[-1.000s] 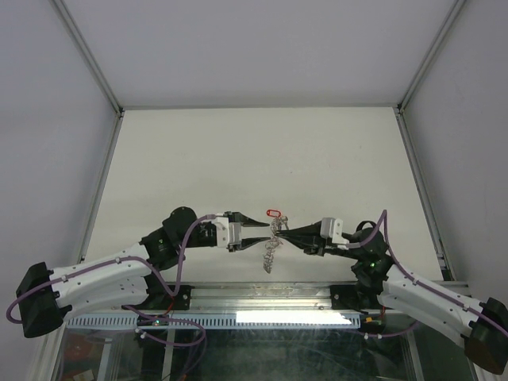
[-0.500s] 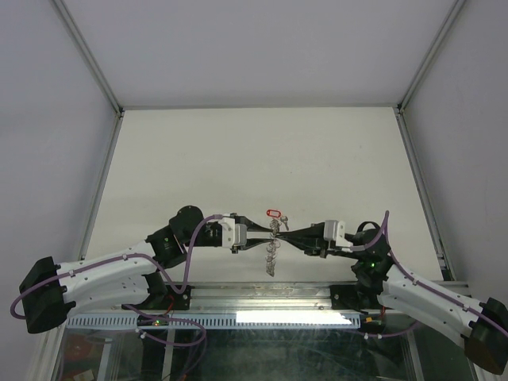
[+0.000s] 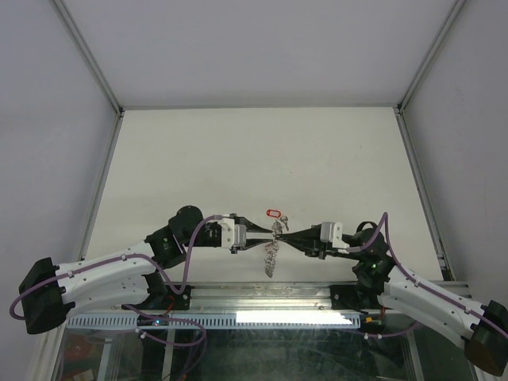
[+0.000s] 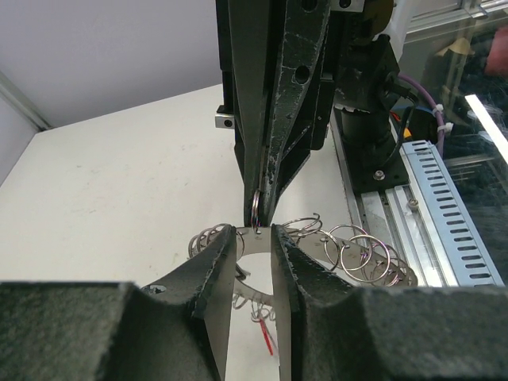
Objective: Put the keys on the keyring
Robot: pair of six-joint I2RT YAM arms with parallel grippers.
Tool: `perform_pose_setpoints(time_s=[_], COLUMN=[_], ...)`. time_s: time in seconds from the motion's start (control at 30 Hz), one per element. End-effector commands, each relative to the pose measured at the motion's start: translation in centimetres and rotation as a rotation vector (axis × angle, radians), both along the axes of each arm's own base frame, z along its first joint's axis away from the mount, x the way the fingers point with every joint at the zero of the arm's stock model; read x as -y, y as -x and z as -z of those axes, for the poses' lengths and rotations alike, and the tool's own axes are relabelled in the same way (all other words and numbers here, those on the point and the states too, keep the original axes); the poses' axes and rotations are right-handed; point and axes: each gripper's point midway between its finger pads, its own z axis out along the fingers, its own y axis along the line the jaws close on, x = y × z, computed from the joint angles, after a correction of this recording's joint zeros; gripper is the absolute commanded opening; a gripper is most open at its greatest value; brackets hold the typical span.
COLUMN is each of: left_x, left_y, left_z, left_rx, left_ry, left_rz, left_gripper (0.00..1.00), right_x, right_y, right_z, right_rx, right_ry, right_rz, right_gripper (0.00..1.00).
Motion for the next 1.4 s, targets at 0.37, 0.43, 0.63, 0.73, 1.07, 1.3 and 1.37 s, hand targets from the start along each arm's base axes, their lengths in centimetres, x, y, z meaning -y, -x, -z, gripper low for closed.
perform_pose_setpoints(time_s=[0.37, 0.43, 0.63, 0.73, 1.07, 1.3, 1.37], left_x=[0.4, 0.5, 0.8, 0.9, 1.2, 1.4, 1.5], left_y=[0.4, 0.4, 0.4, 0.3, 0.3, 0.1, 0.1], left_z=[-2.6, -2.5, -2.5, -2.3, -1.6, -1.3, -1.2], left_rx=[0.055, 0.057, 0.058, 0.056, 0.038, 0.031, 0.029], left_ry=[0.041, 0.039, 0.039, 0.033, 0.006, -0.009, -0.017], left_rz=[0.032, 0.037, 0.045, 0.047, 0.055, 0.053, 0.054], left_gripper=[0.23, 0.23, 0.22, 0.19, 0.17, 0.06, 0.0], right_x=[0.0, -0.1, -0.2, -0.2, -0.2, -0.2, -0.2], right_y=[0.1, 0.1, 0.1, 0.2, 0.3, 0.4, 0.3], right_z=[-3.3, -3.2, -3.2, -3.1, -3.2, -3.1, -3.1], right_rx=[0.086, 0.086, 0.087, 0.089, 0.091, 0.093, 0.094], right_ry=[-0.058, -0.054, -0.048, -0.044, -0.043, -0.04, -0.041], right_rz=[0.001, -0.003, -0.011, -0.016, -0.02, -0.022, -0.021], right_gripper=[0.0, 0.0, 0.0, 0.0, 0.0, 0.0, 0.0])
